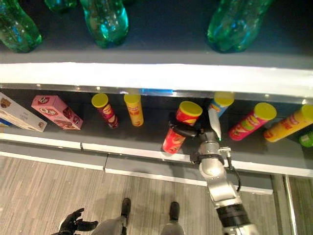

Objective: Put the goods on the table back onto the shelves and tidy them up.

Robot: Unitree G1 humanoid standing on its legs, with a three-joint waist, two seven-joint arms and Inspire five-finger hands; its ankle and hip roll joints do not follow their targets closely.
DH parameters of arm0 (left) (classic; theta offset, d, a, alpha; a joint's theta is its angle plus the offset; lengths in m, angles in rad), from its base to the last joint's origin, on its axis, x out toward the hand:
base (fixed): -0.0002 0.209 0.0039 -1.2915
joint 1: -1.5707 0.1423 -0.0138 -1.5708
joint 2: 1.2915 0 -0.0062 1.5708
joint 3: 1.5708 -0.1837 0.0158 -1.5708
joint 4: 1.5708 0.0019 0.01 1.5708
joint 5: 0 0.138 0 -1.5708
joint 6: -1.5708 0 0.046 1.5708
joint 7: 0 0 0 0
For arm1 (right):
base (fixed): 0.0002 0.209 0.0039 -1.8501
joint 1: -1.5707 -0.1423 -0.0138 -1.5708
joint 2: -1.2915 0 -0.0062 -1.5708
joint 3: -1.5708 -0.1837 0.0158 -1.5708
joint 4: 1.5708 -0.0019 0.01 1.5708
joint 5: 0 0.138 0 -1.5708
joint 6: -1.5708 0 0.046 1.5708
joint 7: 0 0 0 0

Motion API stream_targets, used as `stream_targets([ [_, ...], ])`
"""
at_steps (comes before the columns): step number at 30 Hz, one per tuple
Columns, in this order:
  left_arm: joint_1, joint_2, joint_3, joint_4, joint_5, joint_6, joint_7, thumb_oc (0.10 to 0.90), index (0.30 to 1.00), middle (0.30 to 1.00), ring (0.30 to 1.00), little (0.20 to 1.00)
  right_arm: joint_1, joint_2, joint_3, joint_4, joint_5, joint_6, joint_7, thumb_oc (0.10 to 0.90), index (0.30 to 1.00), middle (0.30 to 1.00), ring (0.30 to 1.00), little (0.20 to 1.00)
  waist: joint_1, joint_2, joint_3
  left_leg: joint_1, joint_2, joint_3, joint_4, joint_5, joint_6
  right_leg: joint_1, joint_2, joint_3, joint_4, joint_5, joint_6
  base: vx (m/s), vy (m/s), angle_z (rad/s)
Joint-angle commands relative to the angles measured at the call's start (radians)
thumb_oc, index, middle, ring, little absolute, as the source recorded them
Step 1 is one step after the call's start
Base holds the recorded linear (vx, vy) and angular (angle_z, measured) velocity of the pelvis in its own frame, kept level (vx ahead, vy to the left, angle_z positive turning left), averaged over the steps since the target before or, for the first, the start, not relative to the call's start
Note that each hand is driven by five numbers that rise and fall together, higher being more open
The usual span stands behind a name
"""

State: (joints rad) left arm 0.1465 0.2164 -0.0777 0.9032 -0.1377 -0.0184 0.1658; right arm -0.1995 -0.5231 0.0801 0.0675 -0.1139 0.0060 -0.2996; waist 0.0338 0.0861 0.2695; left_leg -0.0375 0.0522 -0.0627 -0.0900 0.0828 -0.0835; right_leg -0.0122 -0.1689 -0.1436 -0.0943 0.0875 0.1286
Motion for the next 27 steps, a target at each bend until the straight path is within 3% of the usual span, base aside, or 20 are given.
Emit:
stream_targets([
  [1, -0.028, 0.069, -0.008, 0.021, -0.002, -0.025, 0.034, 0.8, 0.9, 0.9, 0.9, 0.9, -0.178, -0.029, -0.017, -0.088, -0.057, -0.069, -0.068, 0.4, 0.3, 0.3, 0.3, 0.3, 0.019, -0.04, -0.017, 0.035, 0.049, 0.054, 0.077, -0.162, -0.006, -0.066, -0.066, 0.057, 0.142, -0.081, 0.066, -0.09, -0.008, 0.06],
  [8, -0.073, 0.09, -0.048, 0.005, -0.014, -0.033, 0.043, 0.8, 0.9, 0.9, 0.9, 0.9, -0.284, -0.059, -0.007, -0.059, -0.095, -0.067, -0.131, 0.4, 0.3, 0.3, 0.3, 0.3, 0.034, -0.02, 0.074, -0.149, 0.029, 0.032, 0.289, -0.212, -0.013, -0.189, -0.091, 0.054, 0.28, -0.113, 0.057, -0.12, -0.007, 0.21],
  [17, -0.089, 0.102, -0.06, -0.021, -0.021, -0.04, 0.05, 0.8, 0.9, 0.9, 0.9, 0.9, -0.344, -0.083, -0.017, -0.038, -0.138, -0.058, -0.181, 0.4, 0.3, 0.3, 0.3, 0.3, 0.037, -0.004, 0.098, -0.208, 0.024, 0.033, 0.377, -0.256, -0.011, -0.242, -0.104, 0.076, 0.337, -0.13, 0.057, -0.01, 0.013, 0.06],
  [27, -0.105, 0.132, -0.069, -0.078, -0.031, -0.068, 0.077, 0.8, 0.9, 0.9, 0.9, 0.9, -0.502, -0.186, -0.034, 0.071, -0.297, -0.004, -0.366, 0.4, 0.3, 0.3, 0.3, 0.3, 0.05, 0.028, 0.148, -0.293, 0.015, 0.031, 0.429, -0.271, -0.01, -0.333, -0.113, 0.101, 0.369, -0.129, 0.056, -0.01, 0.0, -0.01],
])
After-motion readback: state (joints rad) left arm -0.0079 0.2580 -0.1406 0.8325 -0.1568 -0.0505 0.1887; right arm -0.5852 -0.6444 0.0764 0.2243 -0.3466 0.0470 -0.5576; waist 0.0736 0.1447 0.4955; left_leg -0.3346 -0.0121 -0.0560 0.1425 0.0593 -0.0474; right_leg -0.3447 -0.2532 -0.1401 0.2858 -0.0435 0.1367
